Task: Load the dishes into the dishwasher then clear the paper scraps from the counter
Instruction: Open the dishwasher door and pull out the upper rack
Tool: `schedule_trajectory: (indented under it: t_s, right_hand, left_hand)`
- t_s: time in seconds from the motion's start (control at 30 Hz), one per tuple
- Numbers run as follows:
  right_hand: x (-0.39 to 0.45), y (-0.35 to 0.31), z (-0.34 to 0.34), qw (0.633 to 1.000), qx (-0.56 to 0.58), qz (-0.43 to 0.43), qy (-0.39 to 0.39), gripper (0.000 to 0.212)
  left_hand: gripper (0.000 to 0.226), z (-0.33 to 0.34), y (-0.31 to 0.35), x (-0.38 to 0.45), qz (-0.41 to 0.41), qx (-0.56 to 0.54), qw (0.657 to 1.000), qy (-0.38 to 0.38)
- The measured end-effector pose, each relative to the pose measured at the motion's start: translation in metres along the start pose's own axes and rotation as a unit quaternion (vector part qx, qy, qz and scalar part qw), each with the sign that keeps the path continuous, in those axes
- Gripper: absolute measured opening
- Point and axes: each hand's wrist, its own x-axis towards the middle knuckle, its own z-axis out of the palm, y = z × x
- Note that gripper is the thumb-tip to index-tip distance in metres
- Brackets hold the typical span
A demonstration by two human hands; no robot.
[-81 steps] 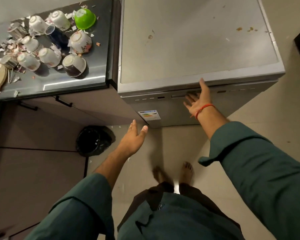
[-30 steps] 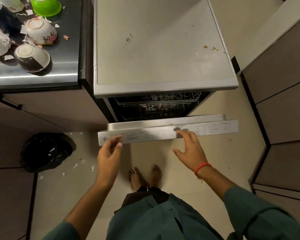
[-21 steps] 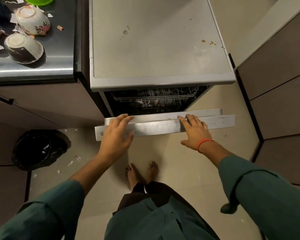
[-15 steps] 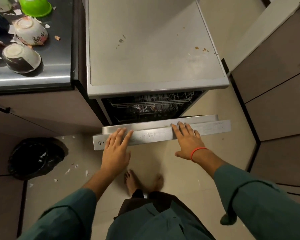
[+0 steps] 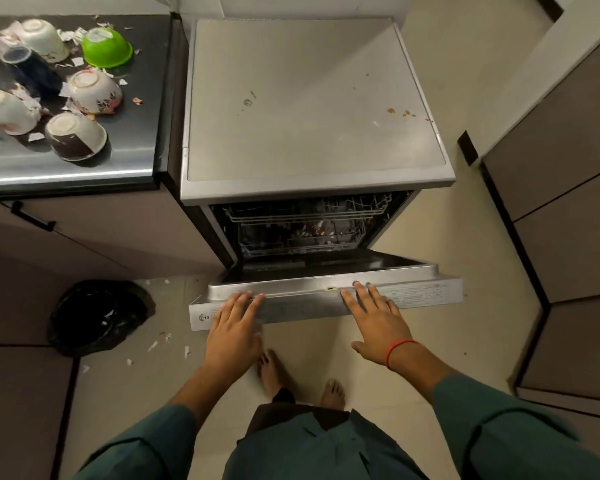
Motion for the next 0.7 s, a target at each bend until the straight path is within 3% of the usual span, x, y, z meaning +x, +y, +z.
schedule_trajectory:
  t_s: [0.3, 0.7]
  right_hand:
    - [-0.025, 0.01, 0.022, 0.996, -0.021, -0.037, -0.073, 0.113]
    - [-0.046, 0.022, 0.051, 0.99, 0.014, -0.067, -0.124, 0.112]
  left_hand:
    - [0.078, 0.01, 0.03, -0.016, -0.107, -0.039, 0.991, -0.072]
    - [0.078, 0.04, 0.056, -0.067, -0.18, 0.011, 0.969, -0.171]
